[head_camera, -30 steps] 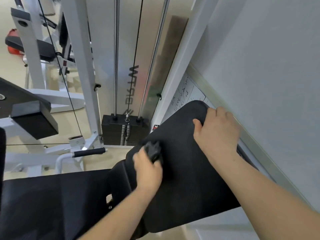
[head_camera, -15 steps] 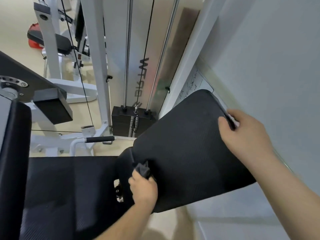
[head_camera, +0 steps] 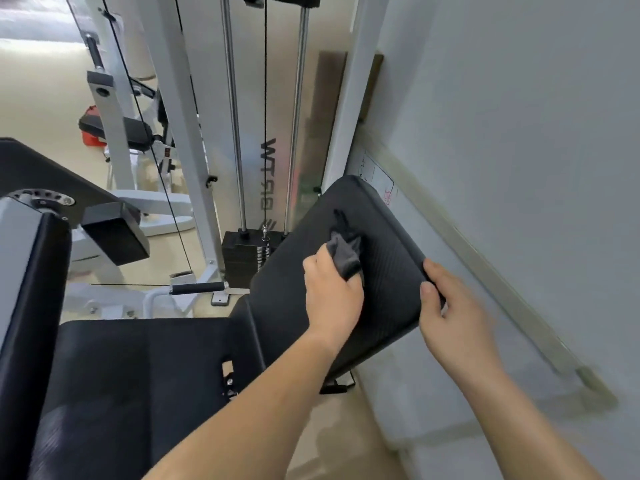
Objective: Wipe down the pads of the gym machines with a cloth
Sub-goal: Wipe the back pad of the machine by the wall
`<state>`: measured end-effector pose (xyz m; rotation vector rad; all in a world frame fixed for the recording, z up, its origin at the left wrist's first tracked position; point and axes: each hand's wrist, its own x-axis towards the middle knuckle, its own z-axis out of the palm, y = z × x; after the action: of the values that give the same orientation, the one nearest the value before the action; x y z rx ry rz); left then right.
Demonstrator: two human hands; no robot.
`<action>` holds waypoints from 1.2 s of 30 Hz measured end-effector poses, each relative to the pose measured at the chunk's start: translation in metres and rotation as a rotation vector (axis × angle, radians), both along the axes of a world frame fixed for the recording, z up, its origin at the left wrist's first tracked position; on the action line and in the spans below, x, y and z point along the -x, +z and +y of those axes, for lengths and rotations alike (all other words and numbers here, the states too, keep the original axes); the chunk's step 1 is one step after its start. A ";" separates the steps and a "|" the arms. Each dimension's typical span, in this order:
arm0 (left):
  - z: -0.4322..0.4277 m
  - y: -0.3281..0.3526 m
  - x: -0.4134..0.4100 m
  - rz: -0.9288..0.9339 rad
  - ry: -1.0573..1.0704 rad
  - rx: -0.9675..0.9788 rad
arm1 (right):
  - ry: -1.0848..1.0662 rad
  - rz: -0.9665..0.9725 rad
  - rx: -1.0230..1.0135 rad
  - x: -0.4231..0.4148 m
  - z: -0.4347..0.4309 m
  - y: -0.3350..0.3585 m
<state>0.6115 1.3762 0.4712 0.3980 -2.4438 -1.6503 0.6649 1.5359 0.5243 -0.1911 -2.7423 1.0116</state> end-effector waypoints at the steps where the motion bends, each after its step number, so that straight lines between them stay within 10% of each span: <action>1: 0.000 -0.021 -0.024 -0.042 0.020 0.002 | 0.003 0.007 -0.011 0.001 0.000 -0.001; 7: -0.014 -0.105 -0.116 -0.562 0.263 -0.075 | 0.026 0.022 -0.077 0.000 0.002 -0.002; 17: 0.054 0.013 -0.079 0.146 -0.156 0.091 | 0.123 0.065 -0.047 -0.002 0.018 -0.002; 26: -0.012 -0.096 -0.118 -0.474 0.158 -0.032 | -0.066 -0.208 0.380 -0.044 0.006 -0.019; 32: -0.028 -0.062 -0.070 -0.071 0.023 0.057 | -0.170 -0.384 0.583 -0.047 -0.021 -0.061; 36: -0.039 -0.108 -0.067 -0.223 0.027 0.078 | -0.174 -0.309 0.538 -0.050 -0.033 -0.076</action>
<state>0.6783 1.3370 0.3628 0.6316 -2.6369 -1.5704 0.7146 1.5026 0.4483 -0.7083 -2.5688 1.7688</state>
